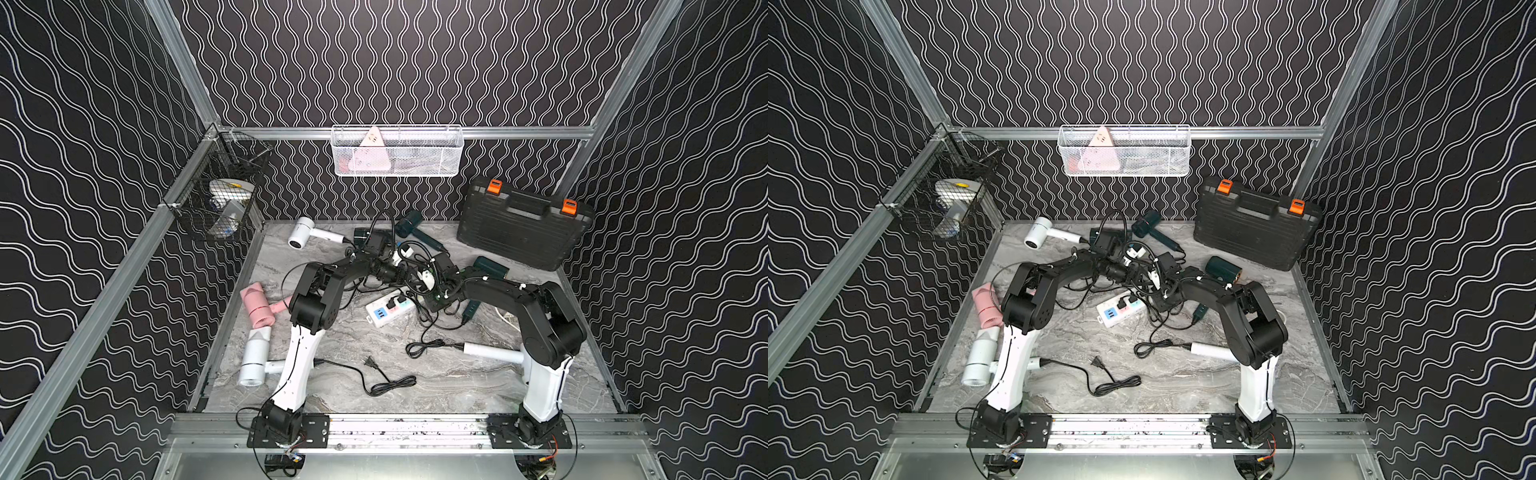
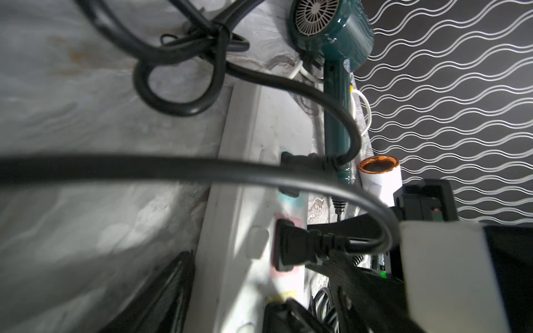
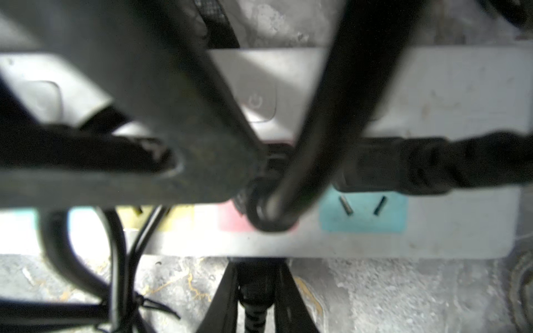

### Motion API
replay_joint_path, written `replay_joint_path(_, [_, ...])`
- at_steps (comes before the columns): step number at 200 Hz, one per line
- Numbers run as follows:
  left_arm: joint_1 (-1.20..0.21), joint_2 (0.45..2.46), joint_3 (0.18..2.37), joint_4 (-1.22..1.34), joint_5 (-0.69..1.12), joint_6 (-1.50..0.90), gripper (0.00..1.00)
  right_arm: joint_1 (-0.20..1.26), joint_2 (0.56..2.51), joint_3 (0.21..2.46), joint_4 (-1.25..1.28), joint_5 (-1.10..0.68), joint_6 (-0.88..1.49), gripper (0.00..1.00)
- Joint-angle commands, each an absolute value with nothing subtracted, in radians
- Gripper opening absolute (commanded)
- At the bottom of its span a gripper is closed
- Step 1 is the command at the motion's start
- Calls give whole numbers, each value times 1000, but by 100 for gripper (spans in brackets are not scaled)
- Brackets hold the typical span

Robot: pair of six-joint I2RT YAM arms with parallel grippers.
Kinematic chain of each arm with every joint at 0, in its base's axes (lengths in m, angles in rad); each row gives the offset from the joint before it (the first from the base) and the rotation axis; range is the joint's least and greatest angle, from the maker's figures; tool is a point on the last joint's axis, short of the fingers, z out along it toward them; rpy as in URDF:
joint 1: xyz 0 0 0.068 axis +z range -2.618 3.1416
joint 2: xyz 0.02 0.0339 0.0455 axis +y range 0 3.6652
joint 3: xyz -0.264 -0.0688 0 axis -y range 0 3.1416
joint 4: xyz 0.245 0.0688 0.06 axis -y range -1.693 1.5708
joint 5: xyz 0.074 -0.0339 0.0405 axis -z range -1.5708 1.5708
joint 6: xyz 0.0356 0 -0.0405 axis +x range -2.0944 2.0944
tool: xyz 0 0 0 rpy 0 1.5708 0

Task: Charge the blow dryers
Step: Insert the plug into the socket.

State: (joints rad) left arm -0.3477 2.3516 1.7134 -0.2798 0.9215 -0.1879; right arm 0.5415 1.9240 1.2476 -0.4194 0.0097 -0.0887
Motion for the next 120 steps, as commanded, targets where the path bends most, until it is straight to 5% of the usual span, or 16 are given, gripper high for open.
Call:
replay_joint_path(1, [-344, 2302, 1675, -283, 940, -202, 79, 545, 1911, 1226, -259, 11, -100, 4])
replay_joint_path(120, [-278, 2021, 1465, -110, 610, -421, 84, 530, 1846, 1163, -410, 83, -45, 41])
